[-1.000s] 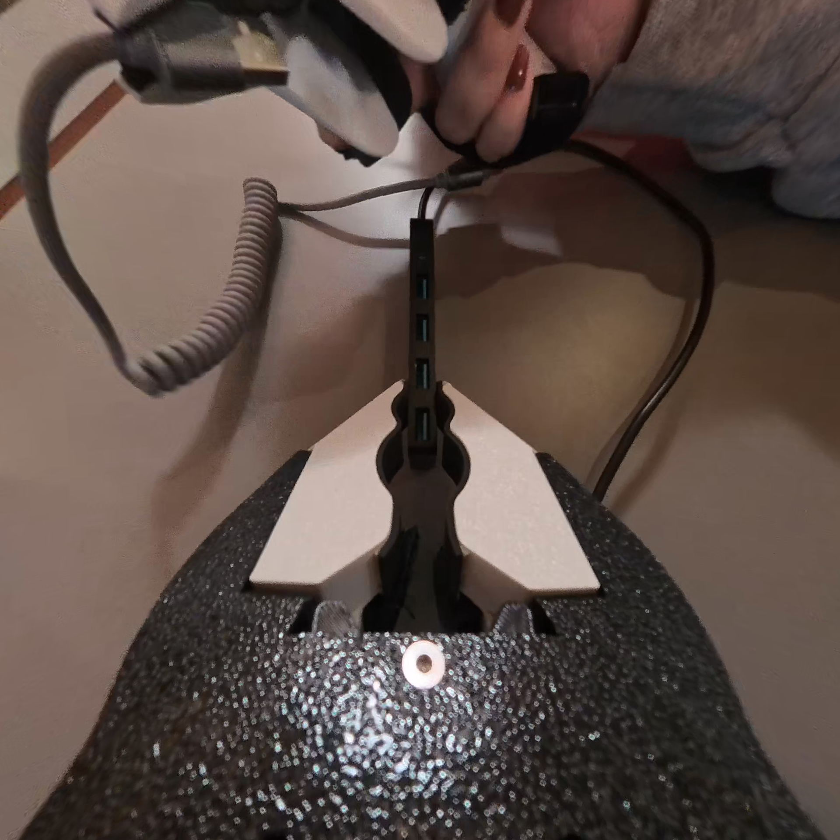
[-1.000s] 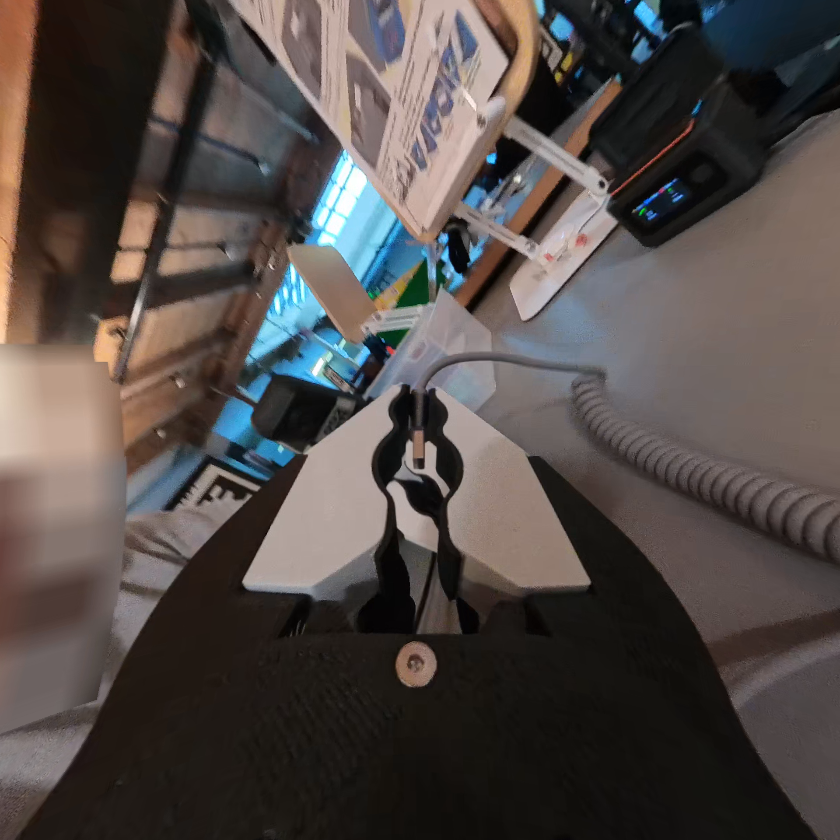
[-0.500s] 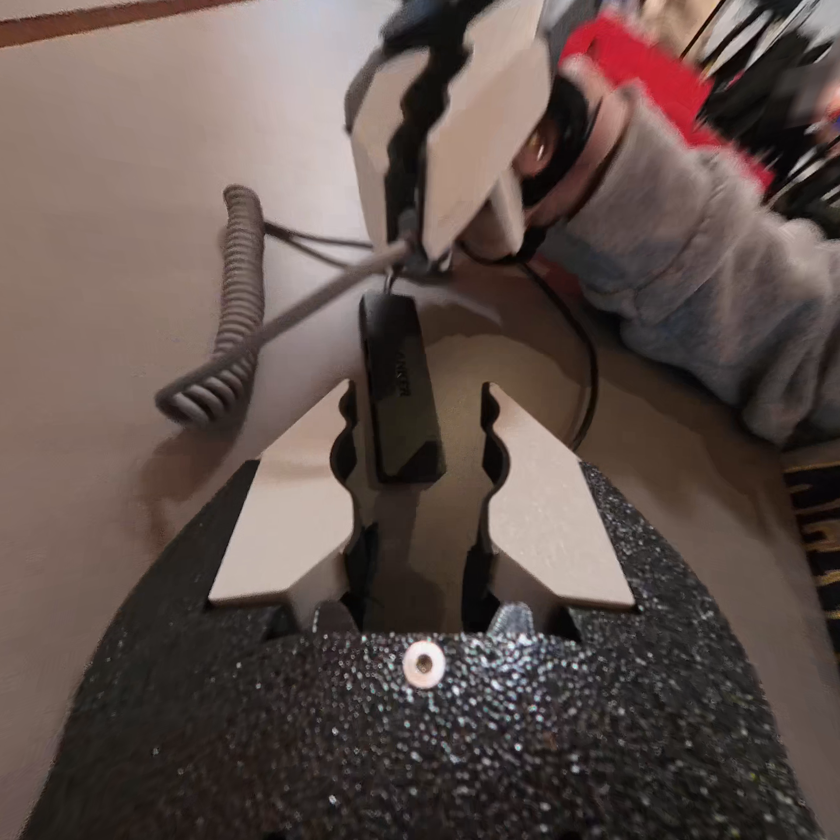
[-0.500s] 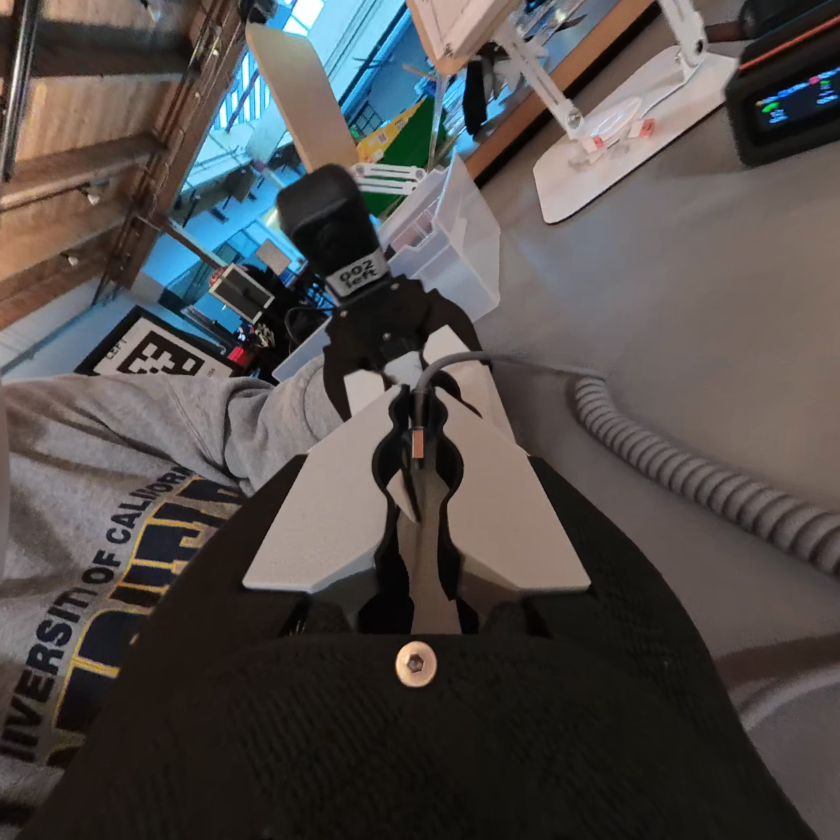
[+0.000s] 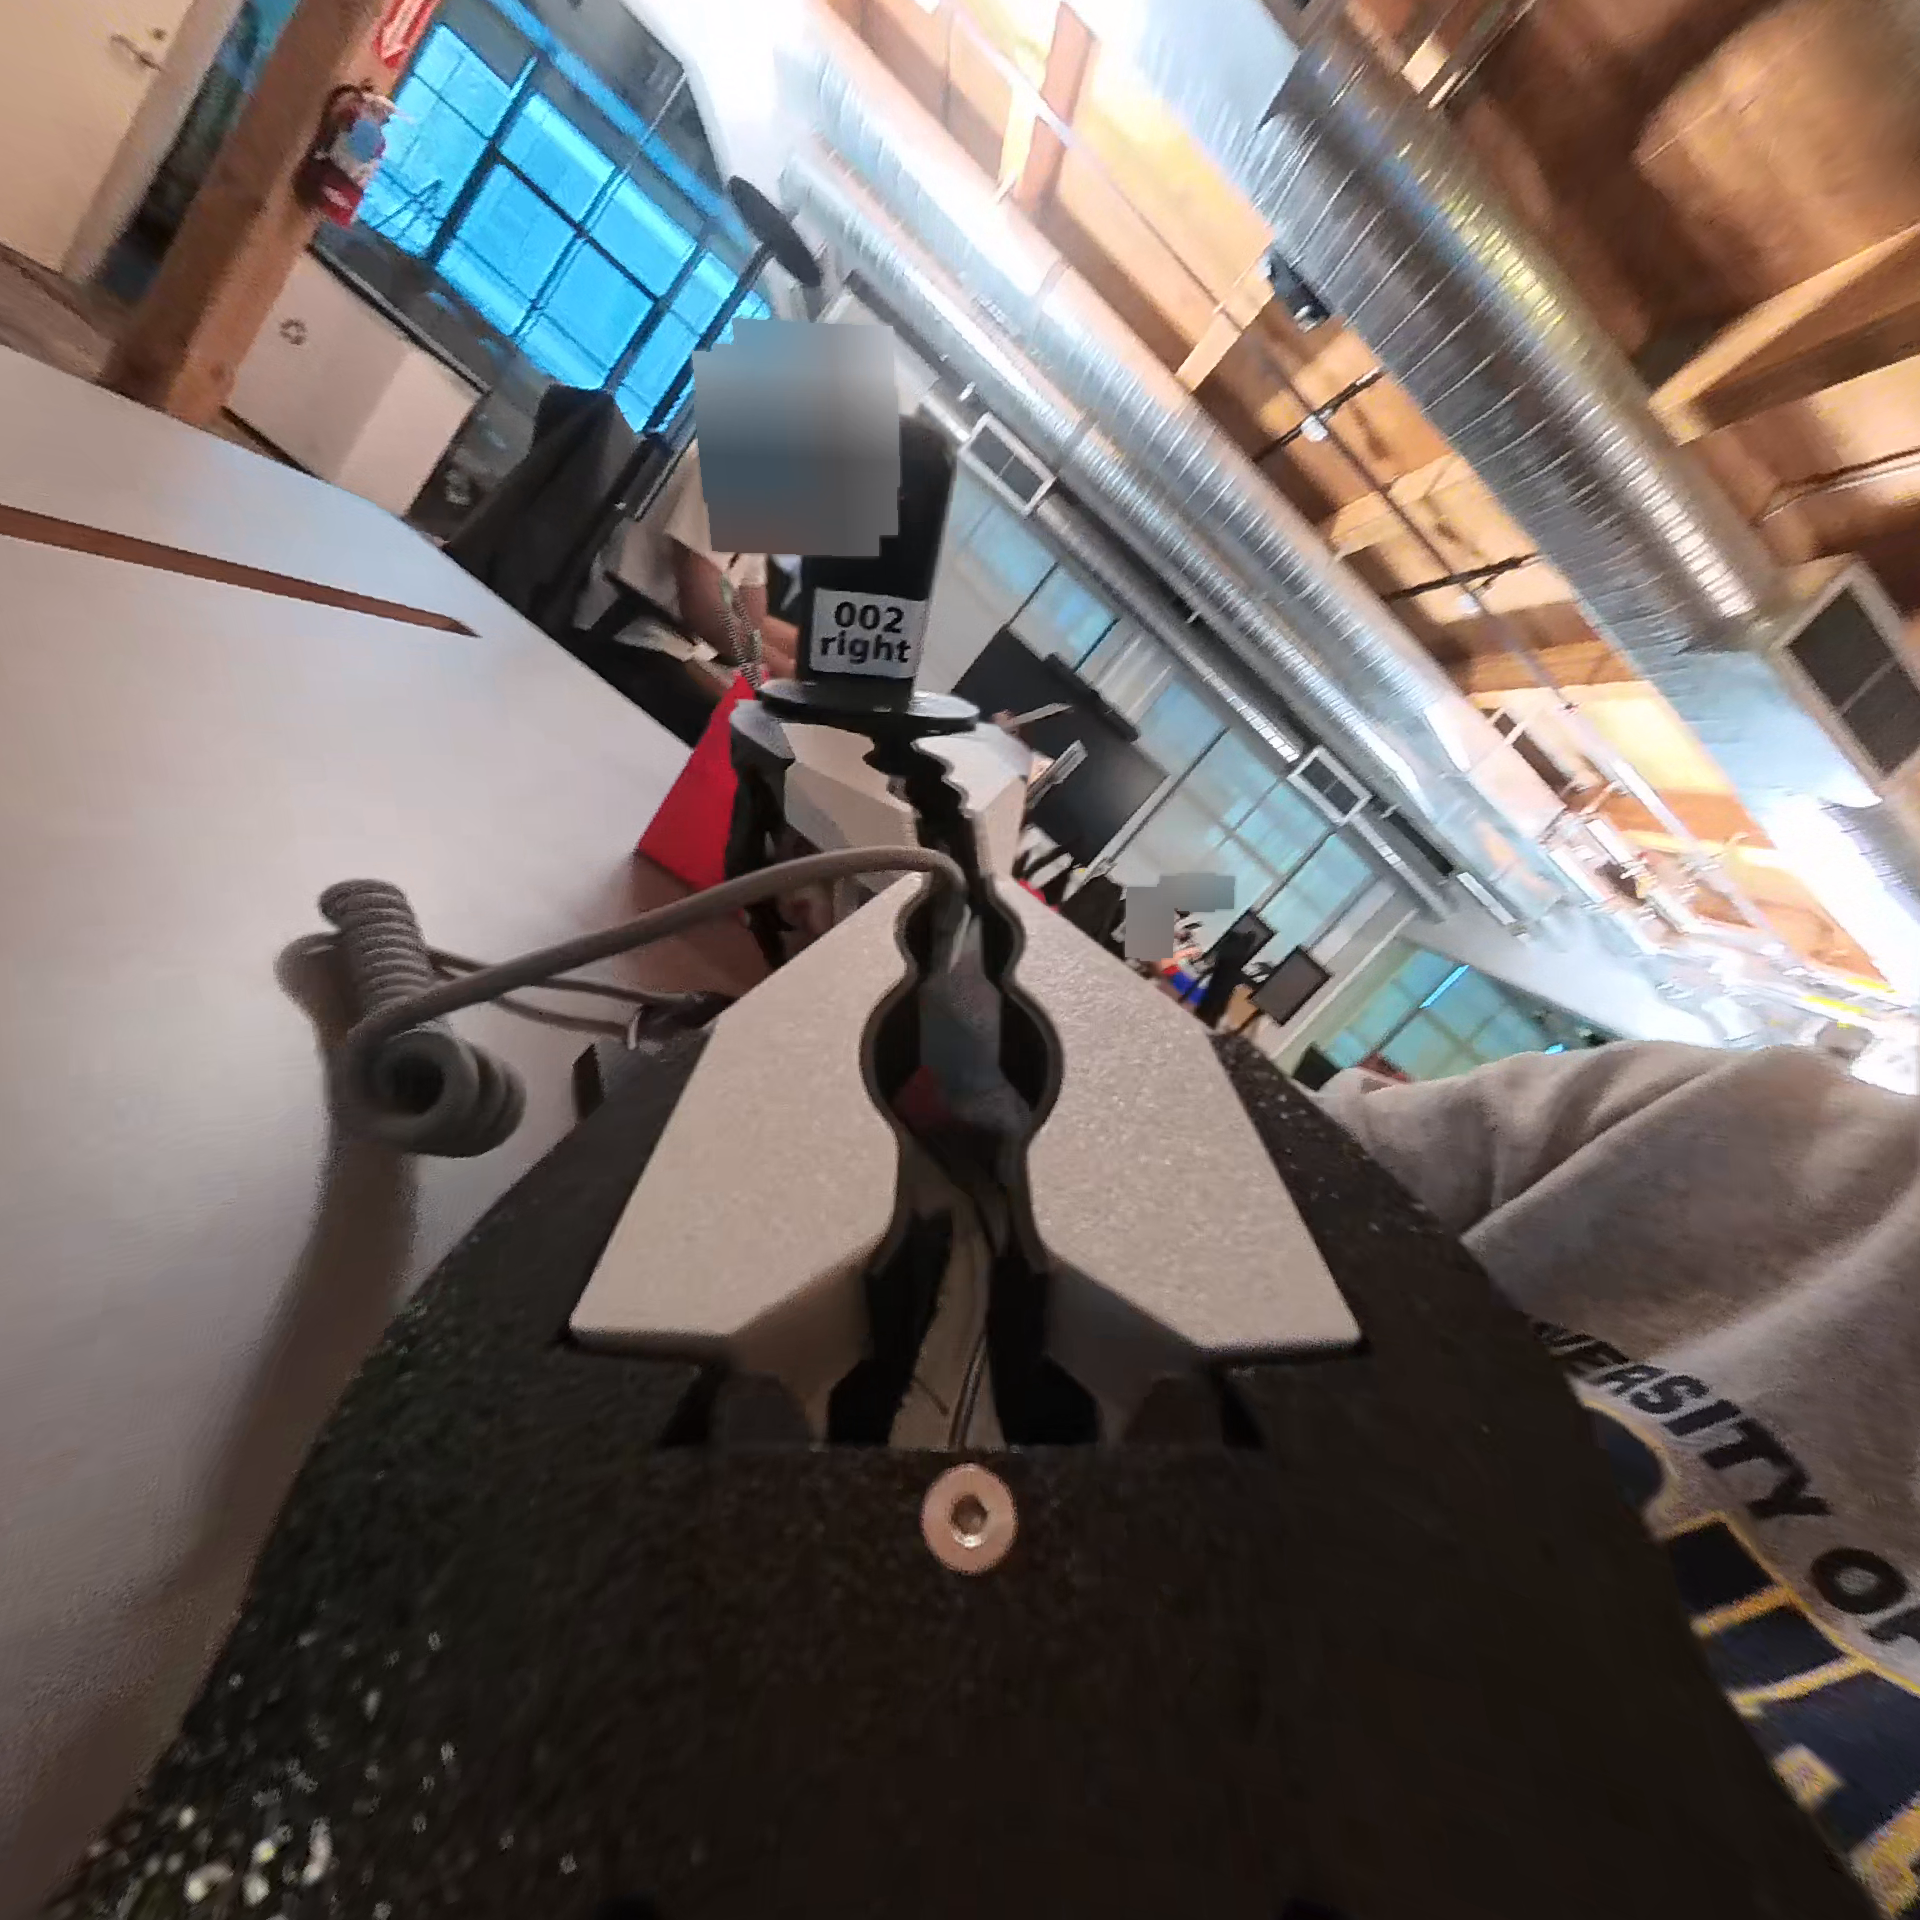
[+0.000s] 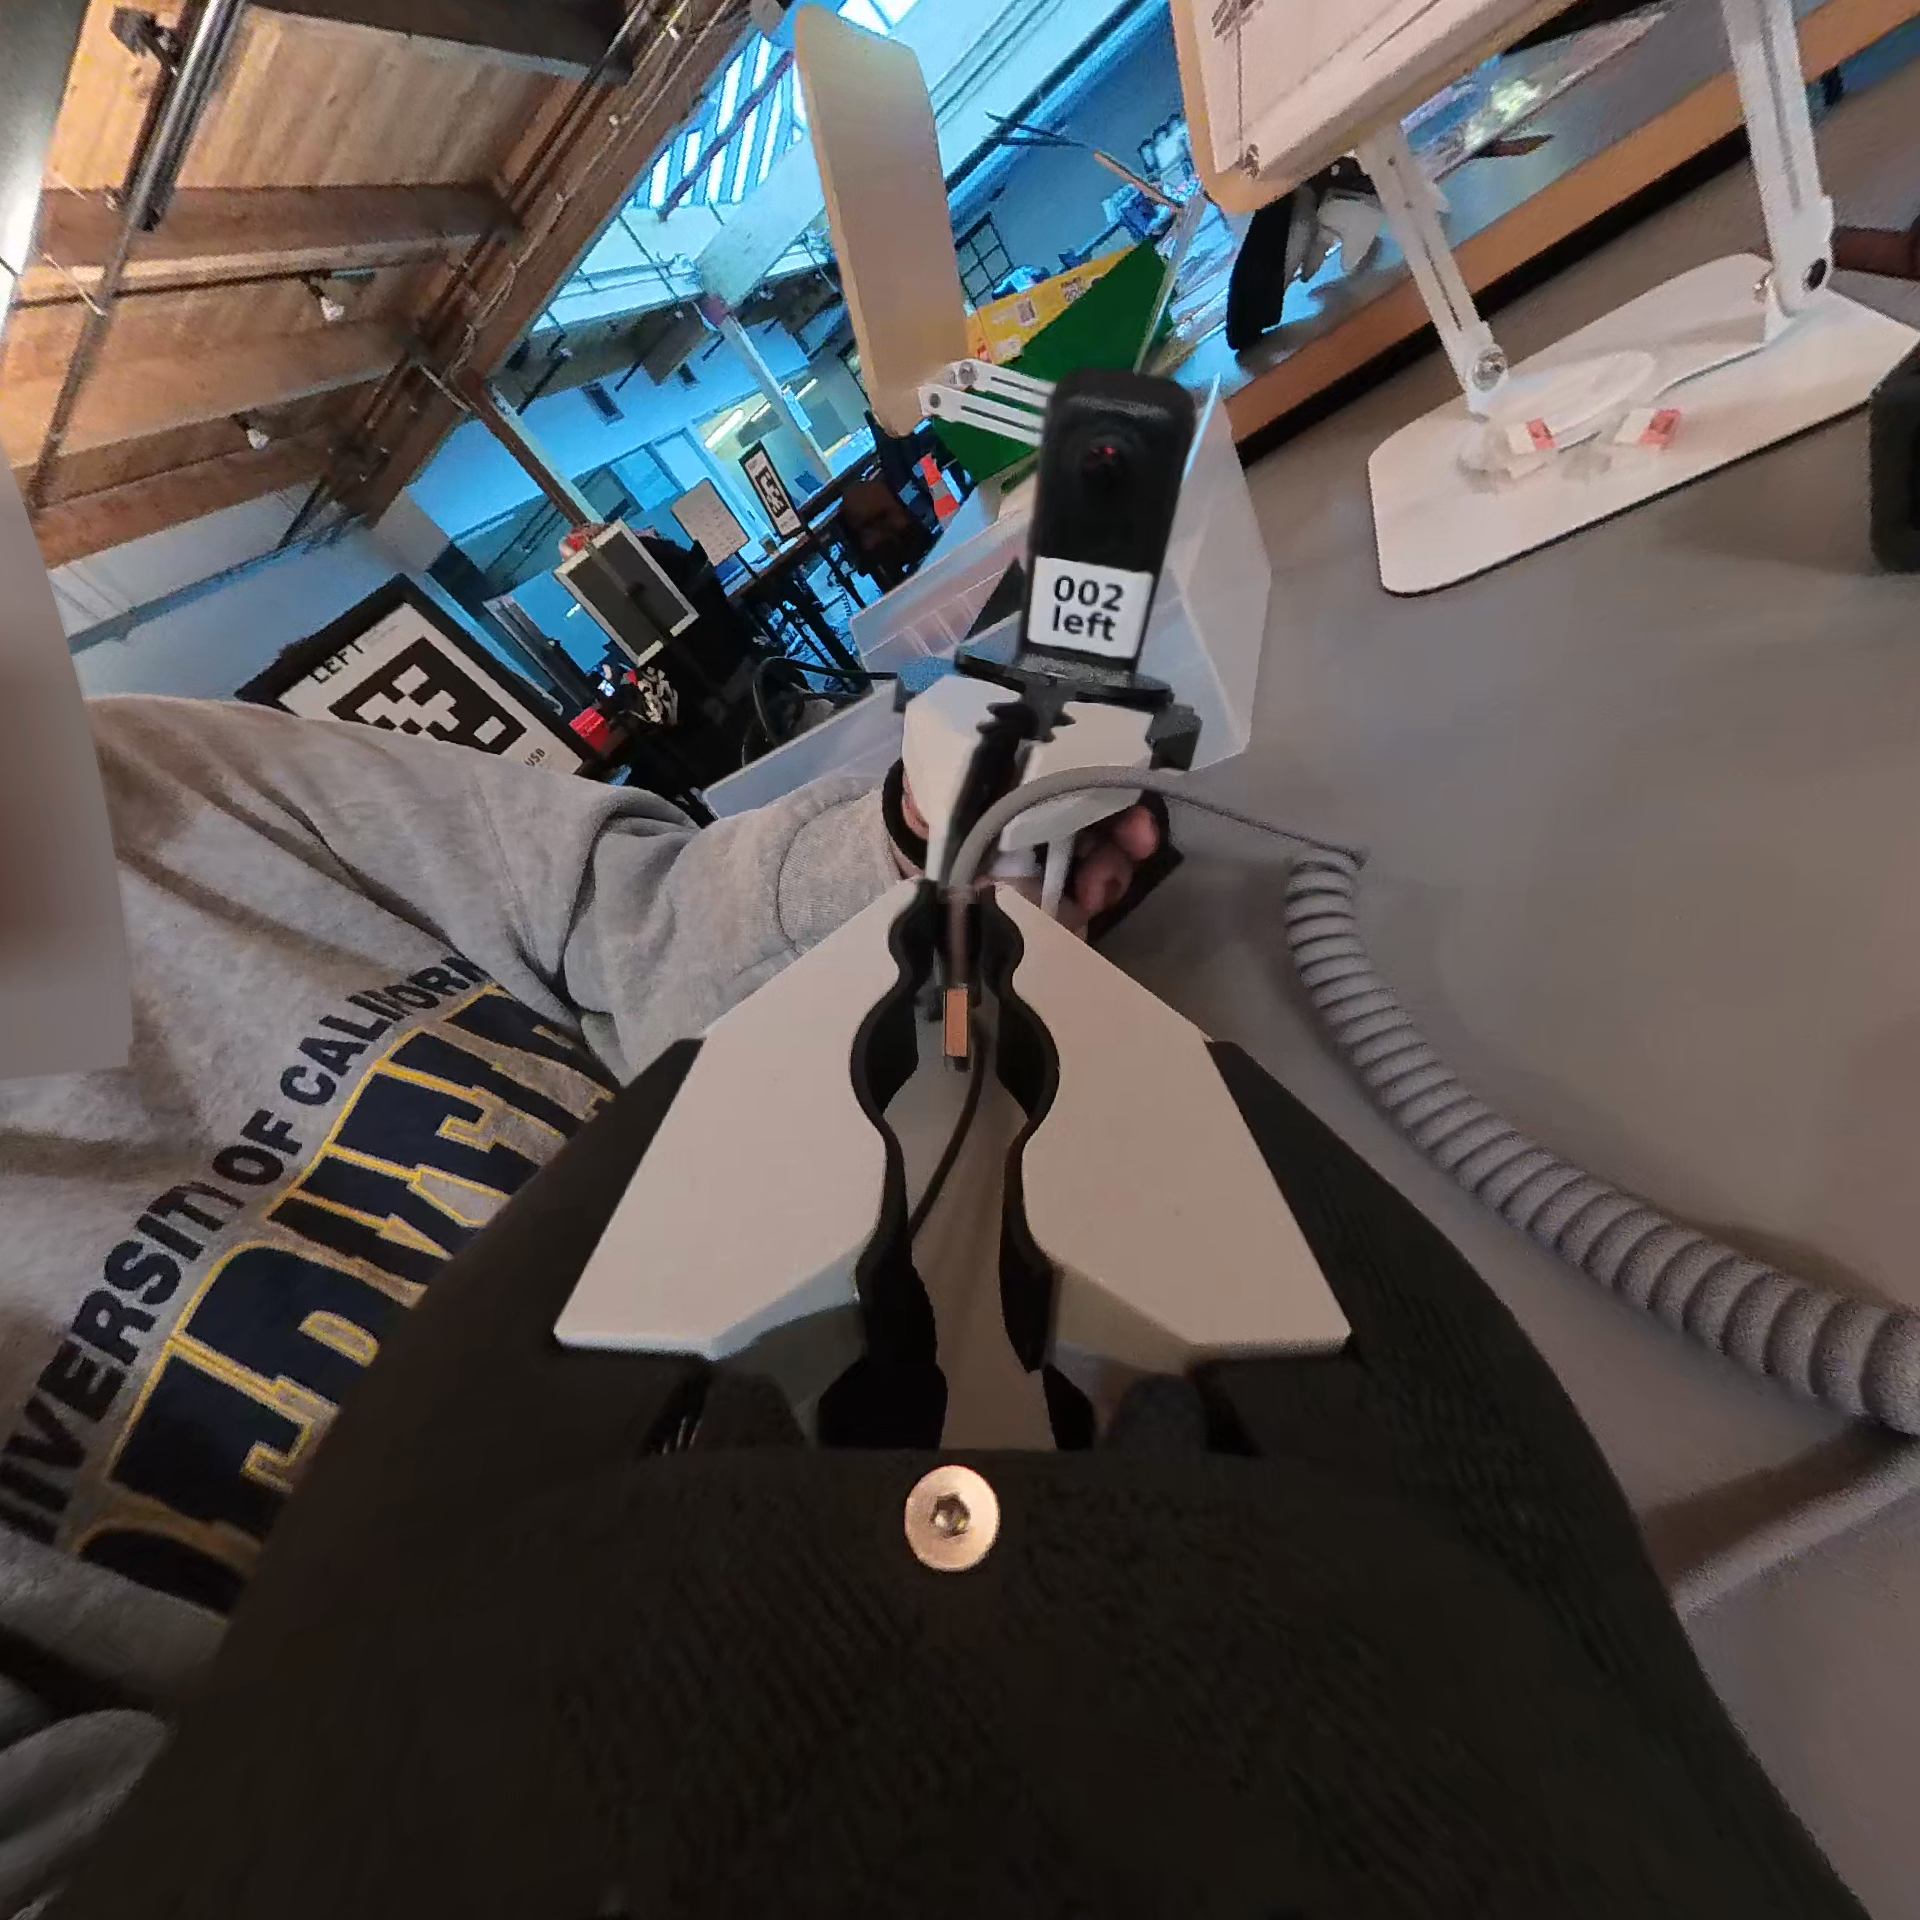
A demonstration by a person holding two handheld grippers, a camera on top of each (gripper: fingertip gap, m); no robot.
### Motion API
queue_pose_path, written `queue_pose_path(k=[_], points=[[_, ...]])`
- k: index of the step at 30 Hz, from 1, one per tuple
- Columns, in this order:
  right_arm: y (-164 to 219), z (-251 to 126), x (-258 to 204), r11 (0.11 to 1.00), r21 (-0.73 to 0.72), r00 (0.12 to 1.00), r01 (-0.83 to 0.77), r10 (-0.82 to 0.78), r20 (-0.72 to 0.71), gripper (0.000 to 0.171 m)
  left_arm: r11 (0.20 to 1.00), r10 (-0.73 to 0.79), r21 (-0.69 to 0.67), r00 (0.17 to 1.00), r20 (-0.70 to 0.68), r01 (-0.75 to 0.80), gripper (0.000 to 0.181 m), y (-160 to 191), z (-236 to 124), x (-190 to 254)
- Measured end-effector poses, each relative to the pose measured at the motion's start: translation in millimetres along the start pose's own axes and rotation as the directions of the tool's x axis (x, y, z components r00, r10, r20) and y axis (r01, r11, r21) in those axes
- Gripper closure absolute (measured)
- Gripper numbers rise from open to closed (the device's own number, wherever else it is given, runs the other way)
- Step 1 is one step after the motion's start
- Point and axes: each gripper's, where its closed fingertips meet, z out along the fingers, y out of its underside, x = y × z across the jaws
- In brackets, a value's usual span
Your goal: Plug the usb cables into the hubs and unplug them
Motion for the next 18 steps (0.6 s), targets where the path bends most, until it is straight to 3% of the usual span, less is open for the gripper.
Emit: queue_pose_path(k=[4, 9, 16, 18], points=[[2.7, -2.6, -3.3, 0.999, -0.025, 1.0, 0.031, -0.031, 0.001, 0.165, 0.996, -0.063, 0.052, 0.996, -0.065, 0.066, 0.163, -6.0, -0.3, 5.0], [10.1, -0.5, -8.4, 0.993, -0.088, 0.997, 0.08, -0.08, -0.001, 0.165, 0.998, 0.018, 0.062, 0.999, -0.051, -0.015, 0.181, -4.8, 1.3, 8.1], [30.3, 4.8, -3.7, 0.963, -0.242, 0.989, 0.117, -0.135, -0.059, 0.165, 0.998, 0.062, 0.016, 0.998, -0.009, -0.062, 0.181, 1.5, 5.7, 5.9], [45.6, 2.7, 13.0, 0.93, -0.352, 0.974, 0.108, -0.17, -0.152, 0.165, 0.996, 0.078, 0.034, 0.997, -0.027, -0.077, 0.181, -4.3, 6.2, 13.1]])
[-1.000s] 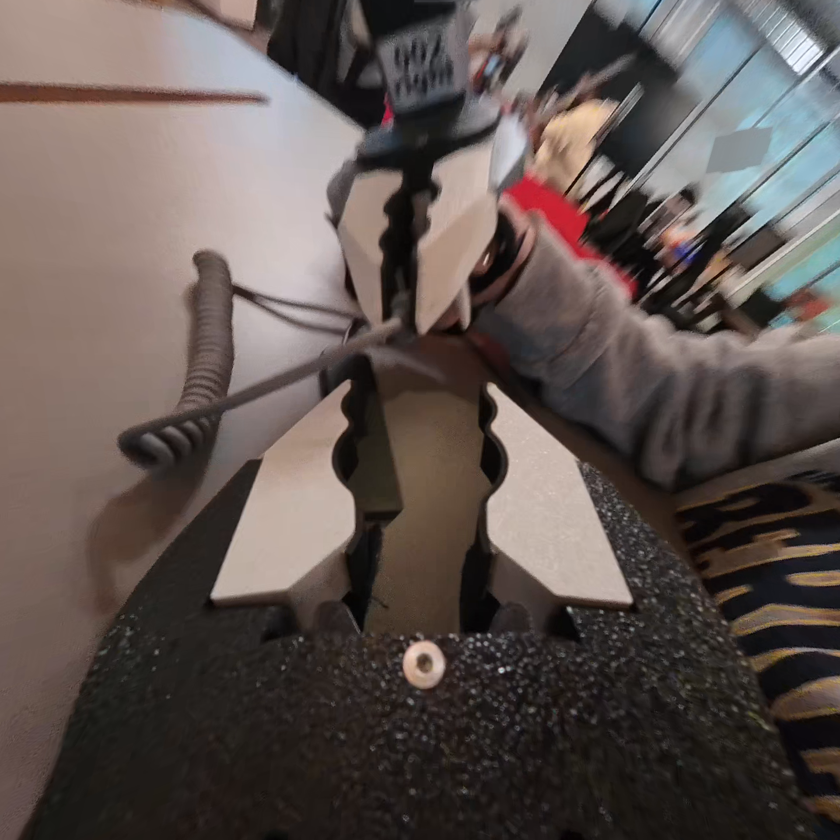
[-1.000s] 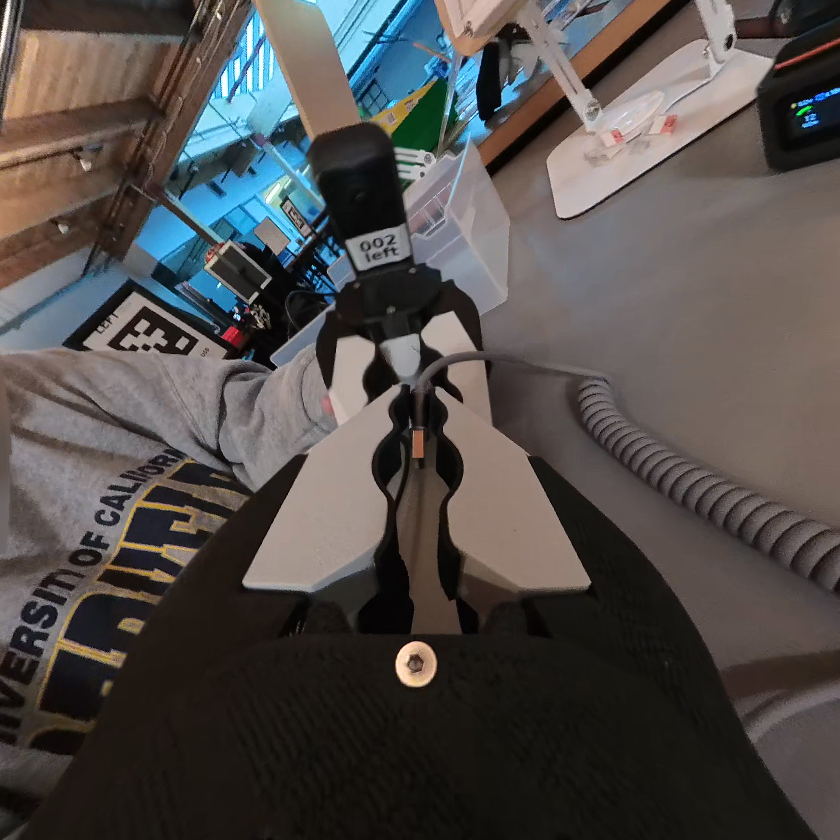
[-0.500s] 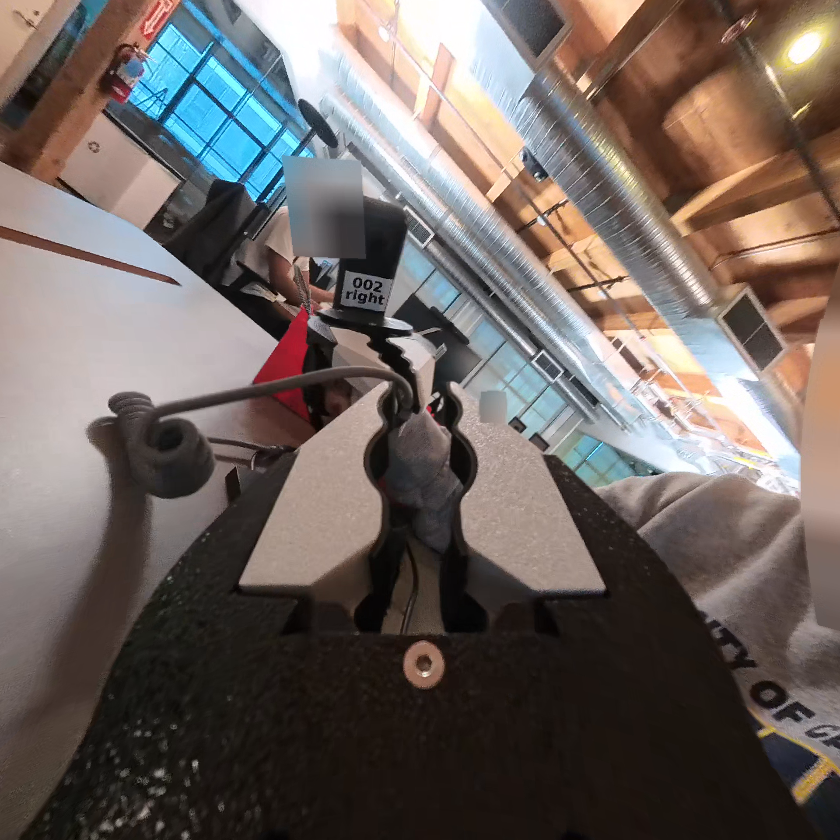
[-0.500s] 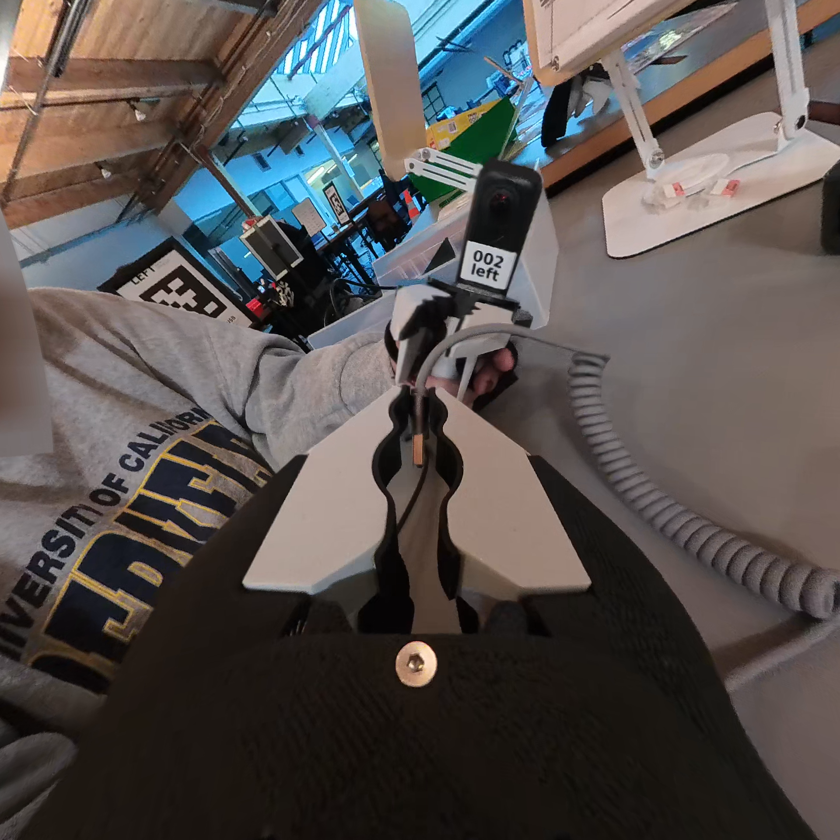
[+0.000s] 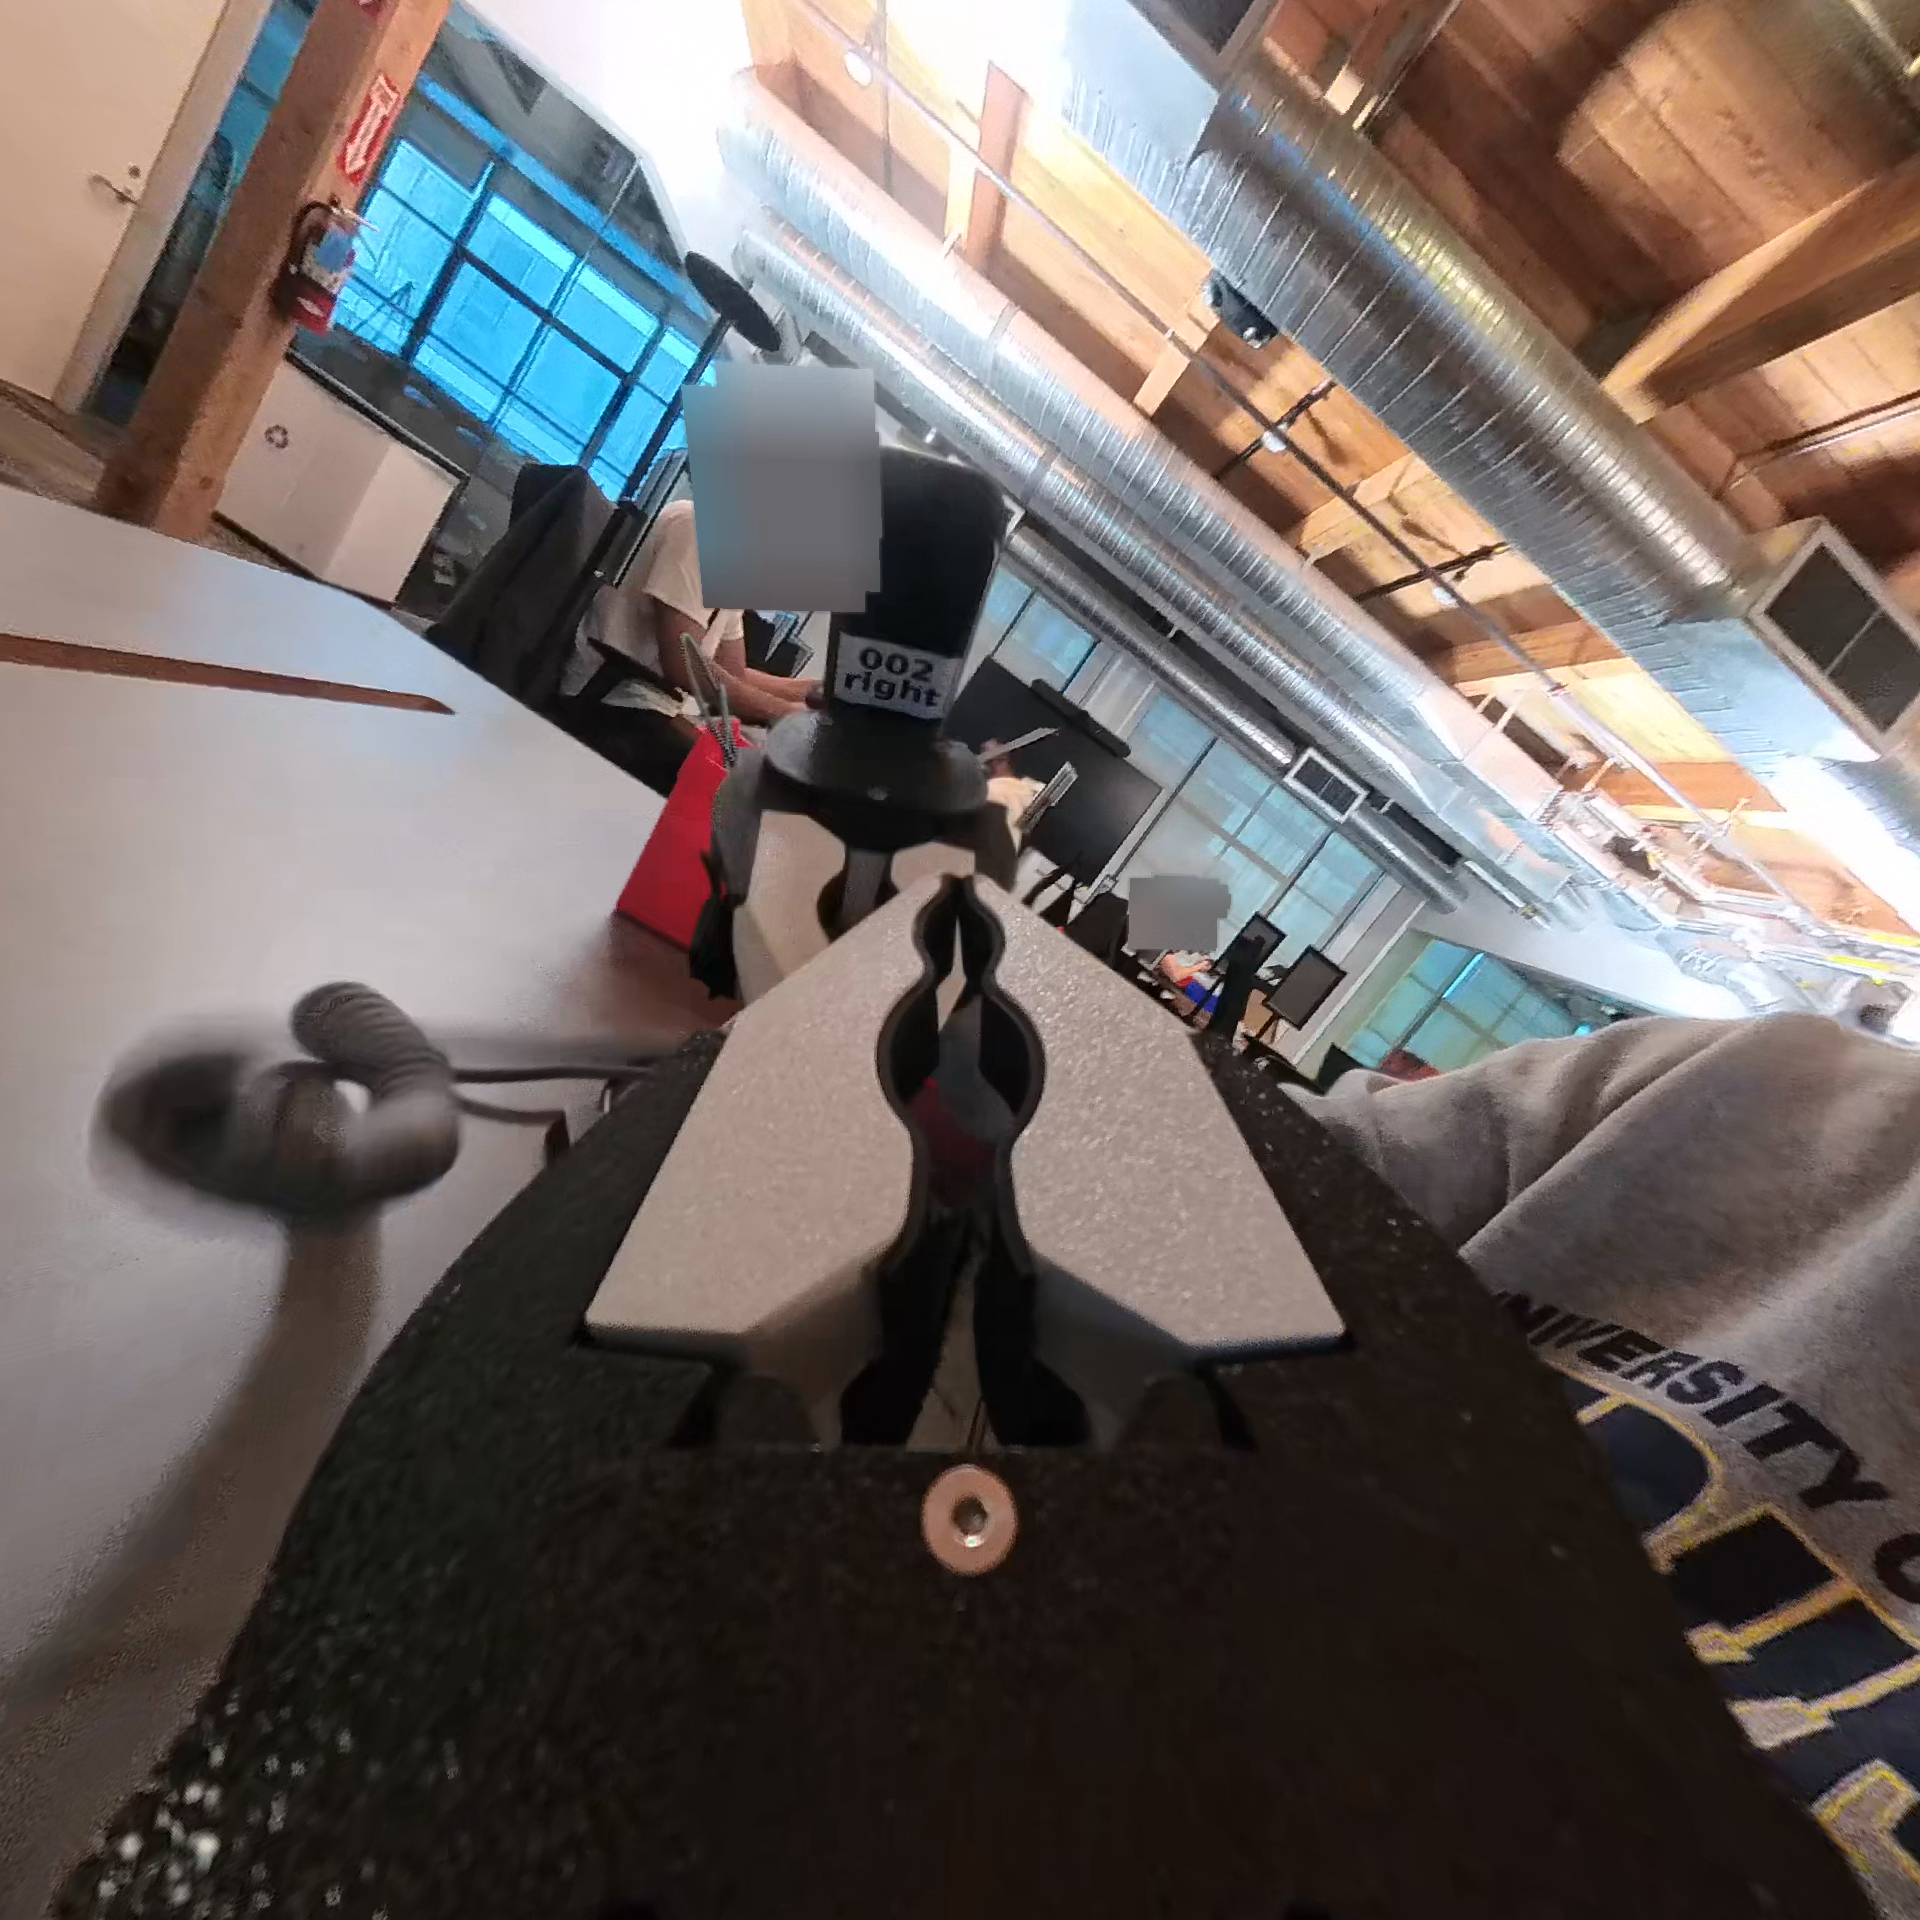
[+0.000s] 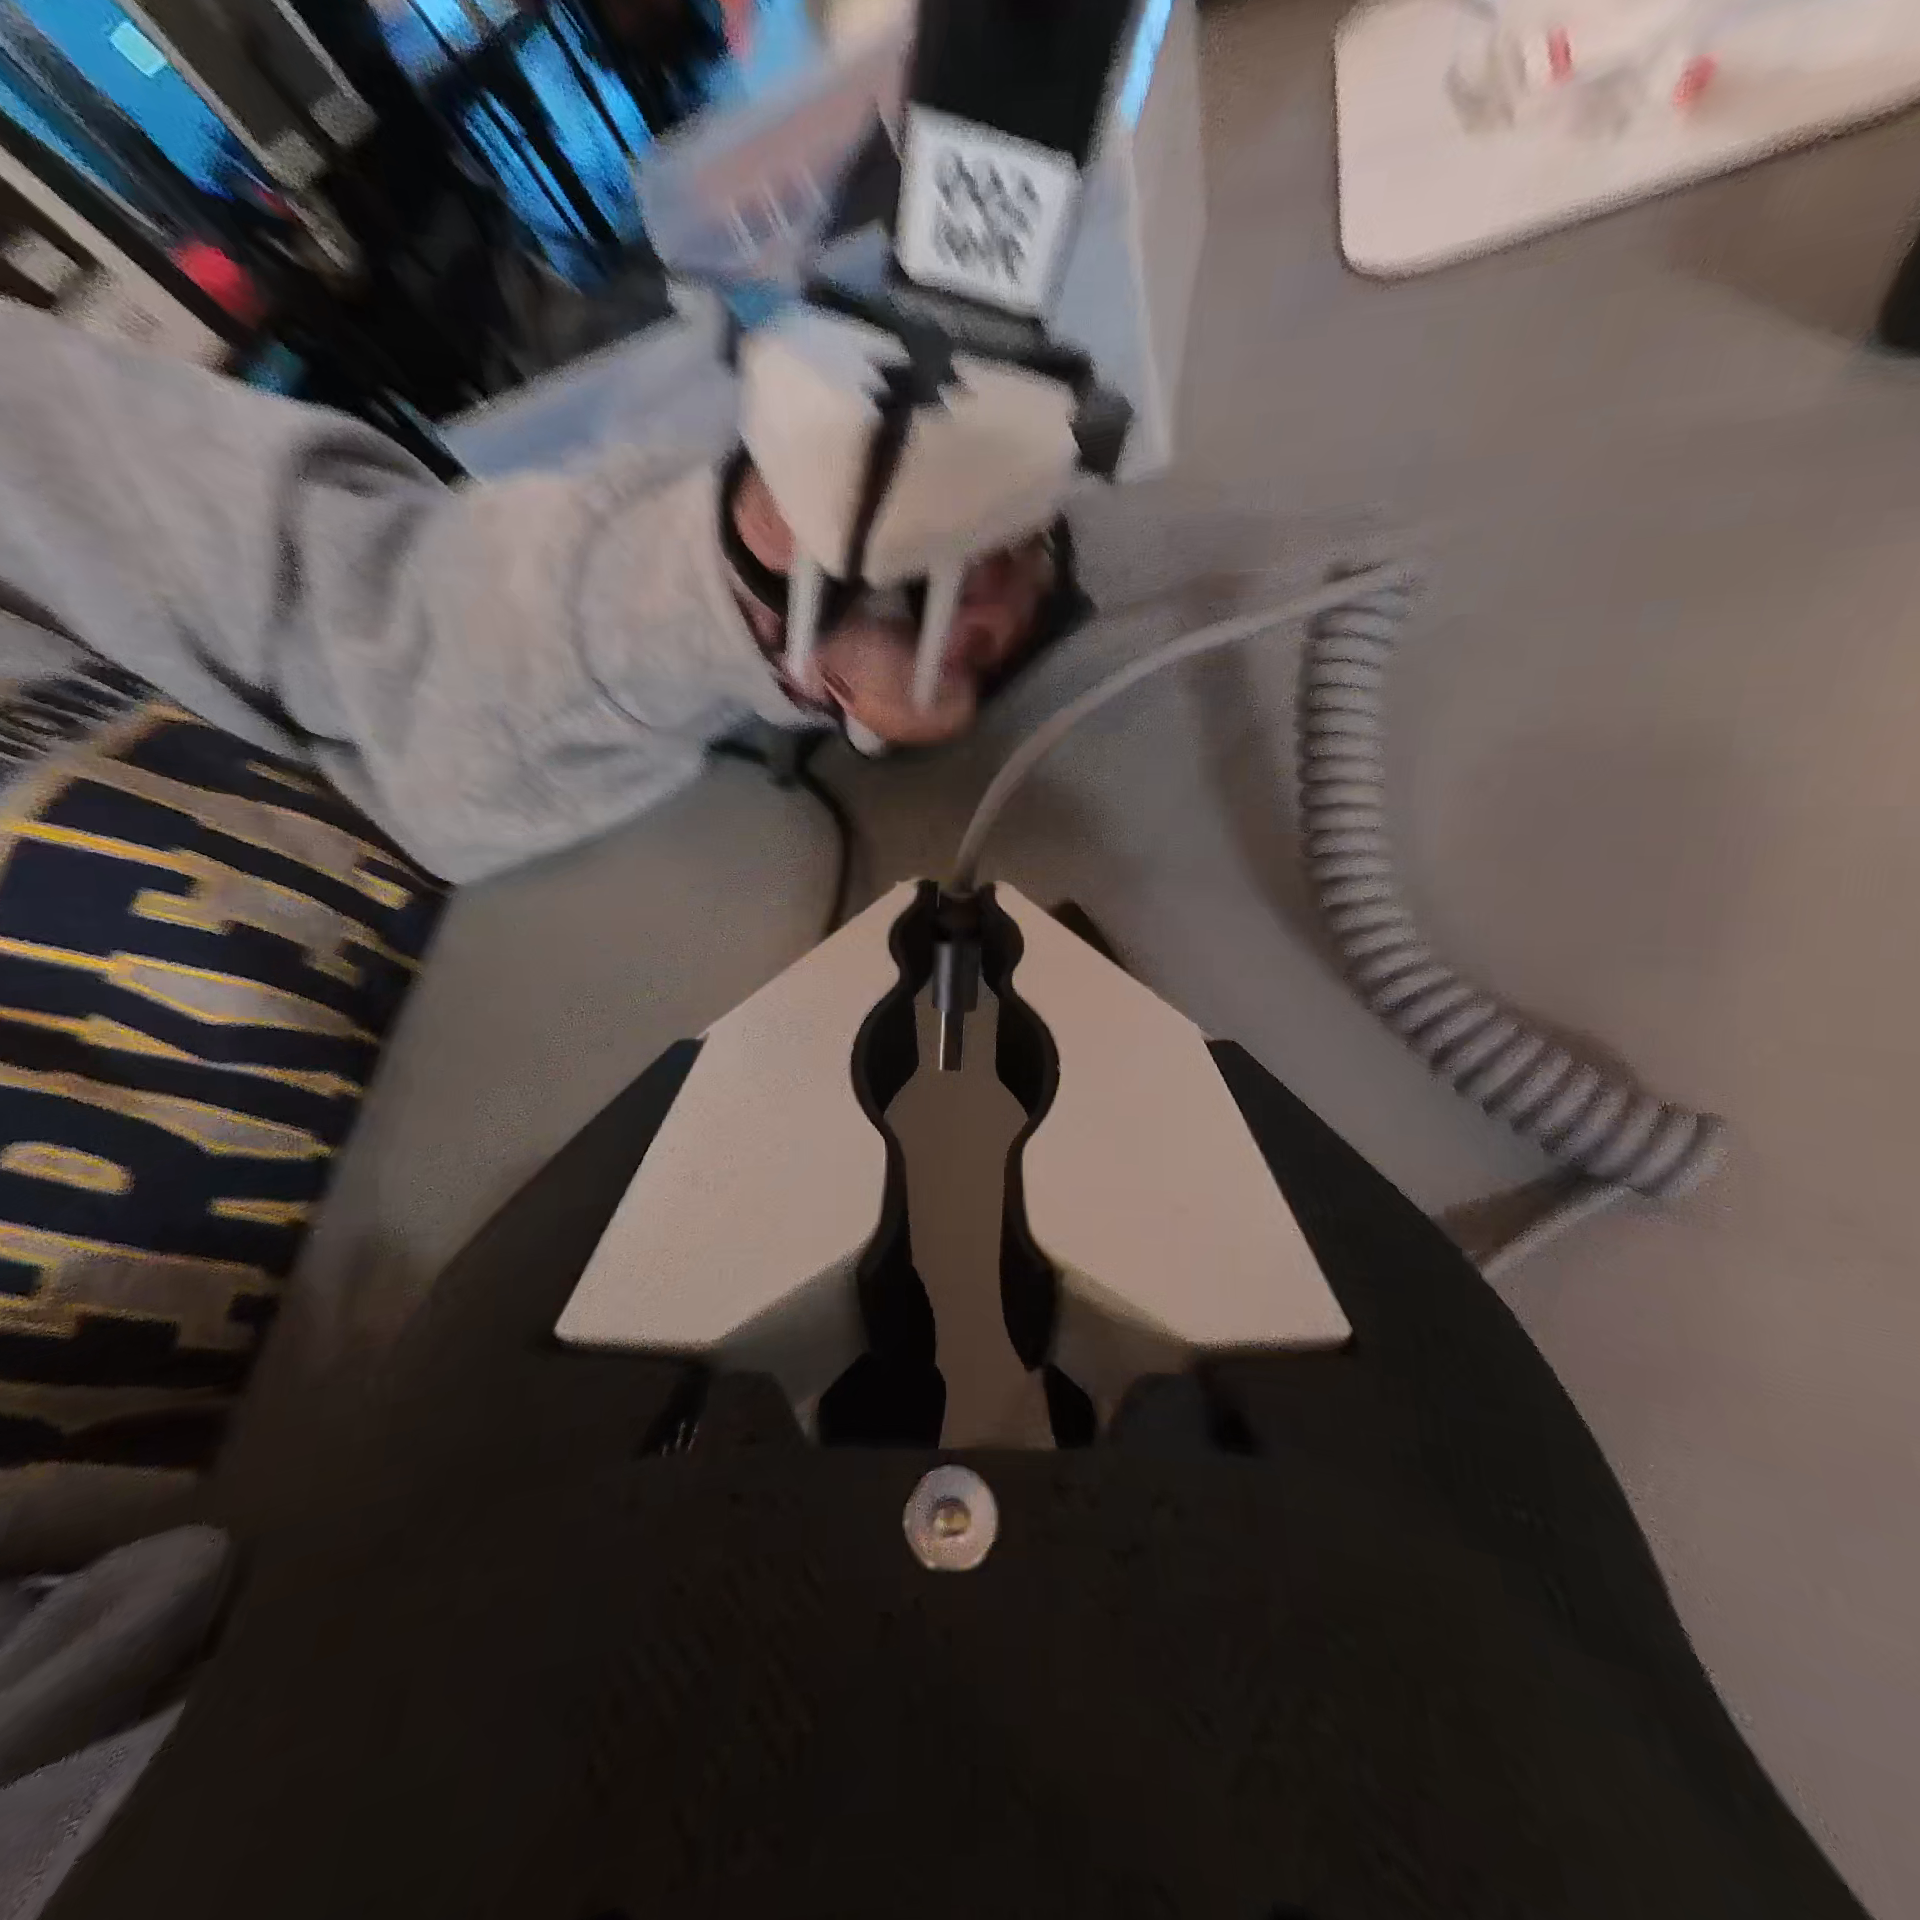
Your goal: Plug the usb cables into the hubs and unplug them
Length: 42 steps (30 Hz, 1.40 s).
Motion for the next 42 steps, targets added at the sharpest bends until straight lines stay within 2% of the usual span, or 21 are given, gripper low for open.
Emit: queue_pose_path(k=[1, 3, 5, 8, 11, 15, 16, 21, 23, 26, 28, 30, 32, 35, 38, 40, 42], points=[[6.2, 3.7, 2.3, 0.999, -0.042, 1.0, 0.009, -0.009, -0.018, 0.165, 1.0, 0.018, -0.023, 0.999, 0.03, -0.017, 0.181, 1.9, 0.1, -2.4], [3.9, 9.4, 6.3, 0.999, -0.037, 0.999, 0.027, -0.028, -0.043, 0.165, 0.996, 0.008, -0.09, 0.995, 0.103, 0.001, 0.181, 10.7, -1.8, -12.3], [0.7, 9.6, 10.3, 1.0, -0.018, 0.998, 0.023, -0.024, -0.061, 0.165, 0.999, -0.02, -0.047, 0.993, 0.114, 0.026, 0.181, 5.7, -4.8, -14.7], [-8.5, 1.0, 15.7, 0.998, 0.058, 0.997, 0.007, -0.002, -0.076, 0.165, 0.998, -0.037, -0.042, 0.992, 0.121, 0.042, 0.181, 4.1, -9.3, -17.4], [-19.3, -10.1, 17.9, 0.989, 0.148, 0.997, -0.007, 0.017, -0.071, 0.166, 0.966, -0.172, -0.185, 0.984, 0.052, 0.179, 0.181, 23.9, -8.3, -8.4], [-26.9, -18.6, 15.5, 0.978, 0.206, 0.998, -0.01, 0.021, -0.052, 0.166, 0.948, -0.208, -0.217, 0.97, 0.127, 0.232, 0.181, 40.5, -6.6, -23.4], [-29.2, -19.9, 14.9, 0.975, 0.221, 0.999, -0.011, 0.022, -0.049, 0.166, 0.942, -0.235, -0.211, 0.963, 0.136, 0.26, 0.152, 41.4, -4.7, -25.5], [-40.9, -26.2, 16.6, 0.955, 0.296, 0.998, -0.002, 0.022, -0.062, 0.171, 0.921, -0.339, -0.162, 0.933, 0.118, 0.355, 0.117, 39.5, 1.9, -25.2], [-53.3, -34.1, 15.7, 0.93, 0.369, 0.997, 0.007, 0.02, -0.068, 0.171, 0.91, -0.378, -0.151, 0.922, 0.087, 0.387, 0.116, 38.6, 4.3, -22.0], [-59.6, -46.4, 25.2, 0.918, 0.394, 0.985, 0.046, 0.024, -0.171, 0.171, 0.903, -0.406, -0.136, 0.913, 0.036, 0.407, 0.122, 34.6, 5.3, -16.1], [-50.6, -49.9, 30.5, 0.946, 0.32, 0.972, 0.057, 0.021, -0.235, 0.171, 0.921, -0.352, -0.144, 0.932, 0.087, 0.361, 0.129, 35.2, 2.0, -22.0], [-26.5, -47.1, 39.0, 0.989, 0.124, 0.942, 0.078, -0.033, -0.333, 0.167, 0.948, -0.234, -0.182, 0.958, 0.163, 0.262, 0.14, 37.0, -2.3, -28.7], [1.3, -41.7, 44.5, 0.988, -0.116, 0.906, 0.104, -0.142, -0.4, 0.162, 0.956, -0.073, -0.258, 0.965, 0.254, 0.141, 0.149, 41.3, -8.0, -38.3], [29.3, -27.5, 40.6, 0.92, -0.374, 0.887, 0.118, -0.267, -0.377, 0.156, 0.935, 0.131, -0.353, 0.931, 0.34, -0.002, 0.154, 45.0, -14.9, -51.0], [60.2, -25.8, 45.6, 0.785, -0.613, 0.85, 0.089, -0.381, -0.364, 0.151, 0.934, 0.192, -0.353, 0.919, 0.345, -0.063, 0.156, 41.5, -13.3, -50.2], [71.2, -31.8, 50.0, 0.721, -0.691, 0.829, 0.054, -0.418, -0.372, 0.147, 0.932, 0.219, -0.352, 0.91, 0.352, -0.089, 0.157, 38.5, -14.5, -50.3], [72.4, -37.8, 48.4, 0.704, -0.708, 0.82, 0.051, -0.434, -0.372, 0.143, 0.927, 0.251, -0.356, 0.895, 0.369, -0.113, 0.155, 34.7, -17.4, -51.7]])
